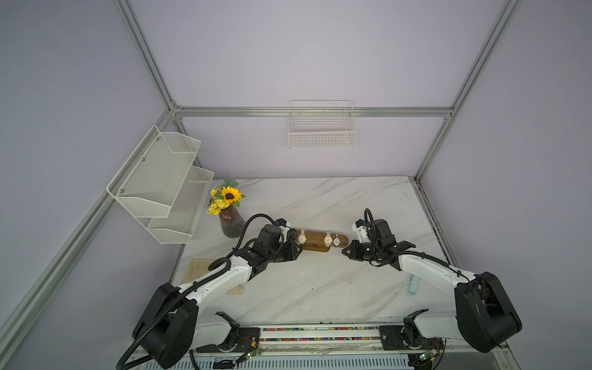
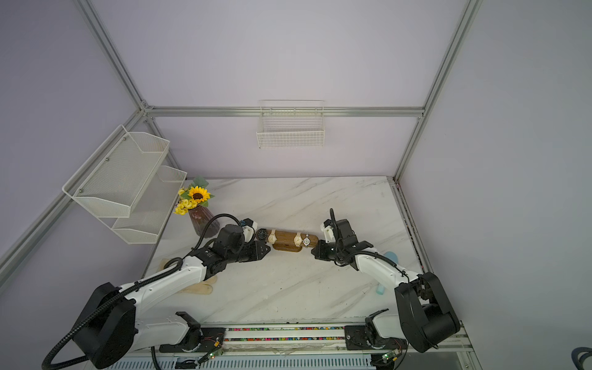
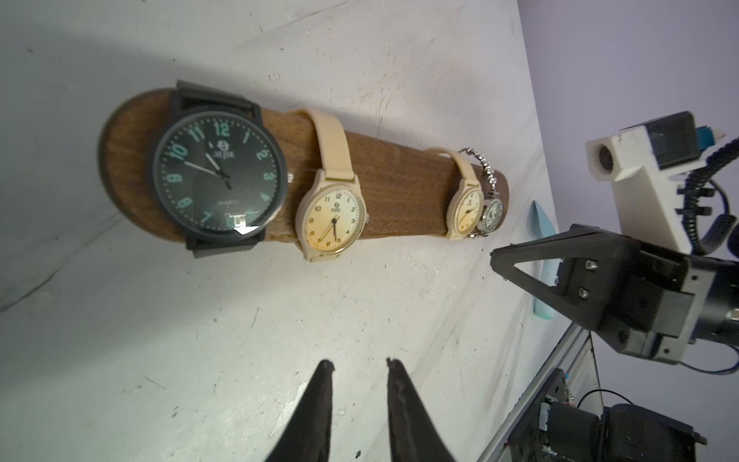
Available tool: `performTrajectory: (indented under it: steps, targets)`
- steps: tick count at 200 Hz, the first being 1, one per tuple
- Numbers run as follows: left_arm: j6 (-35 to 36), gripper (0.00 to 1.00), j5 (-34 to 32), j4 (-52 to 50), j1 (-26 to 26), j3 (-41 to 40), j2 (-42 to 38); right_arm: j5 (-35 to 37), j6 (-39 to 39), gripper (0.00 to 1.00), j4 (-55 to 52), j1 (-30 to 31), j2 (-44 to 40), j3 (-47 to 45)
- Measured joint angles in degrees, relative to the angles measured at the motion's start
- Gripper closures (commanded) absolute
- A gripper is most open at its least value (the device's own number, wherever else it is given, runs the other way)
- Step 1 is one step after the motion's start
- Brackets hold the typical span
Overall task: Place watch on stand
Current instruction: Adjust the watch on the stand.
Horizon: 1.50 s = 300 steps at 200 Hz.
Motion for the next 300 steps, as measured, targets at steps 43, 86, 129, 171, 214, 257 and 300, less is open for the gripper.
performTrajectory:
  steps: [43, 86, 129, 171, 214, 257, 300]
  targets:
    - [-0.4, 0.81, -0.7, 3.9, -0.5, 0.0, 5.1, 0.0, -0.4, 1.0, -0.1, 0.0, 0.0, 0.0]
    - [-0.2, 0.83, -1.4, 4.8, -0.5, 0.4, 10.1, 0.0, -1.1, 1.0, -0.3, 0.0, 0.2, 0.1]
    - [0.6, 0.8, -1.8, 5.0, -0.5, 2.8, 11.8, 0.0, -1.2, 1.0, -0.3, 0.0, 0.8, 0.1]
    - [1.3, 0.79, -3.0, 4.9, -0.5, 5.8, 12.2, 0.0, -1.3, 1.0, -0.4, 0.0, 0.8, 0.1]
    - [2.1, 0.78, -3.3, 4.3, -0.5, 8.1, 13.6, 0.0, -1.6, 1.0, -0.4, 0.0, 0.8, 0.1]
    - [2.2, 0.78, -3.2, 4.0, -0.5, 9.7, 13.7, 0.1, -2.1, 1.0, -0.4, 0.0, 0.8, 0.1]
    - [3.7, 0.78, -3.6, 2.9, -0.5, 9.8, 13.6, 0.1, -2.3, 1.0, -0.4, 0.0, 0.8, 0.1]
